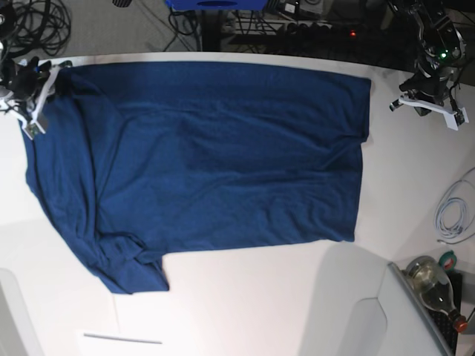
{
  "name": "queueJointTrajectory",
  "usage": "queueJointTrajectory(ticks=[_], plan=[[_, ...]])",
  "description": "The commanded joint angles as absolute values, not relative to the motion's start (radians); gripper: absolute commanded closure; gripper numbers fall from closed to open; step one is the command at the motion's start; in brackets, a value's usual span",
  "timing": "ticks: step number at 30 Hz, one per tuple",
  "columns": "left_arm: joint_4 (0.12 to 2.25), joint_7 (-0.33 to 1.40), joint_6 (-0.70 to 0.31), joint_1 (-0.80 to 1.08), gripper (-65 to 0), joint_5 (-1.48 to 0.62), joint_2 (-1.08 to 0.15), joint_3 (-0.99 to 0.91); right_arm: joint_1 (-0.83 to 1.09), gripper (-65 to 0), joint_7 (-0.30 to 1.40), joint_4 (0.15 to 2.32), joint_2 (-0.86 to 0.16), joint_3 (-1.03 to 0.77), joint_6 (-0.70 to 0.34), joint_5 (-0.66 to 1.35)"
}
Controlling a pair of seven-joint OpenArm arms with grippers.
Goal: Layout the t-shirt on the table in an organized manner, then fold the t-shirt properly
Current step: 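Regrasp the shirt edge with the right gripper, then the left gripper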
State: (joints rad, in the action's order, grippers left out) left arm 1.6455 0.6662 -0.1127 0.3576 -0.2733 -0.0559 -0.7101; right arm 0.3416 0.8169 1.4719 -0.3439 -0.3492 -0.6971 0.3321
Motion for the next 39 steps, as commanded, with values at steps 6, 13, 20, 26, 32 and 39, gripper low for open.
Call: queueJointTrajectory(ticks=[6, 13, 20, 26, 32, 39], plan=[[1.62, 0.647, -0.116, 0.361, 0.0, -0.277, -0.07, -0.717, 0.325, -0.9, 0.834, 1.494, -0.369, -0.364, -0.698, 0.337], [1.604, 0.645, -0.116, 0.361, 0.0, -0.277, -0.067, -0.717, 0.318, -0.8, 0.848, 1.549, -0.372, -0.363, -0.698, 0.335], [1.607, 0.645, -0.116, 0.361, 0.0, -0.277, -0.067, -0.717, 0.245, -0.8, 0.877, 1.555, -0.39, -0.355, -0.698, 0.334], [1.606, 0.645, -0.116, 0.358, 0.0, -0.271, -0.067, -0.717, 0.163, -0.8, 0.906, 1.518, -0.395, -0.354, -0.698, 0.332], [1.606, 0.645, -0.116, 0.357, 0.0, -0.271, -0.067, -0.717, 0.093, -0.8, 0.901, 1.423, -0.369, -0.348, -0.698, 0.214], [1.606, 0.645, -0.116, 0.352, 0.0, -0.271, -0.067, -0.717, 0.062, -0.8, 0.854, 1.408, -0.361, -0.223, -0.698, 0.208]])
